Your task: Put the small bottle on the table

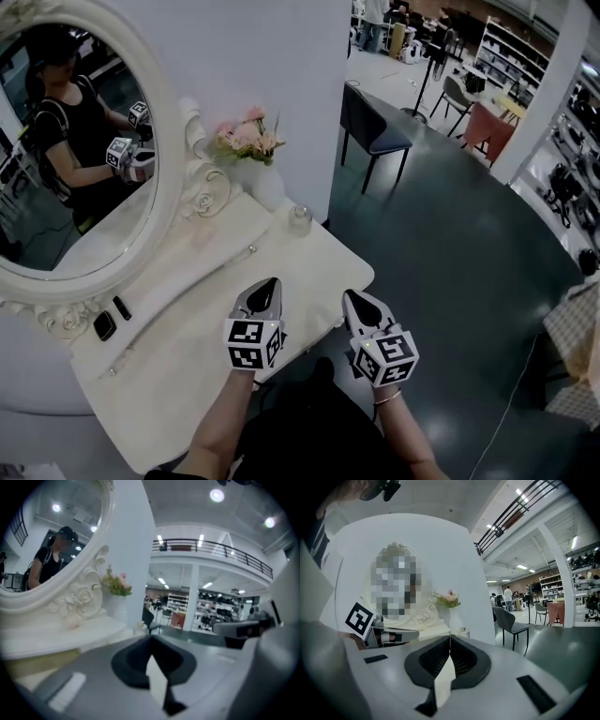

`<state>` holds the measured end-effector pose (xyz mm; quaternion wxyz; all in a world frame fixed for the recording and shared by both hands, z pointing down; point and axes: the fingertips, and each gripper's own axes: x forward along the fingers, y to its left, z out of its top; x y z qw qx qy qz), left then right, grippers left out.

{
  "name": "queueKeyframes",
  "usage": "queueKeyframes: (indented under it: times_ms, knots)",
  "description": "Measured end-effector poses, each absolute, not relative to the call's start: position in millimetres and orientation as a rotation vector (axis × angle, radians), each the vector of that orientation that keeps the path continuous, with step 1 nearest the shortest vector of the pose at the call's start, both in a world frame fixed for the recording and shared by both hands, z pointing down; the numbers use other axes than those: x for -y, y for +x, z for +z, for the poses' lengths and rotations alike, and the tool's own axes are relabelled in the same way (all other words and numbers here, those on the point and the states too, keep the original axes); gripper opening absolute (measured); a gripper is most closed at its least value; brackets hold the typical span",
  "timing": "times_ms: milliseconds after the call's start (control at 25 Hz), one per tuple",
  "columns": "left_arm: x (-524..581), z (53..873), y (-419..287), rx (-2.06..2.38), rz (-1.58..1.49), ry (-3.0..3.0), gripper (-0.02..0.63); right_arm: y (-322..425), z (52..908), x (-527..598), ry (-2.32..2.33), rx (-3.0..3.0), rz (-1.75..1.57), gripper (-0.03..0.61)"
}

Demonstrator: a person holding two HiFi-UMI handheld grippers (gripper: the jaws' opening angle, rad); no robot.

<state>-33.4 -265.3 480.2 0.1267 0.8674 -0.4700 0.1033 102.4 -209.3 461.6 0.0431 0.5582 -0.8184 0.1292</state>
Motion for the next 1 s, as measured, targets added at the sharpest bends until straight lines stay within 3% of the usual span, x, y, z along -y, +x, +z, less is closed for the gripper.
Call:
queueKeyframes:
  times_ms: [1000]
  knots:
    - [246.1, 466.4, -40.8, 1.352, 0.27, 2.575, 0.008, 99.2, 456.7, 198.0, 1.712, 2.497, 0.35, 0.004]
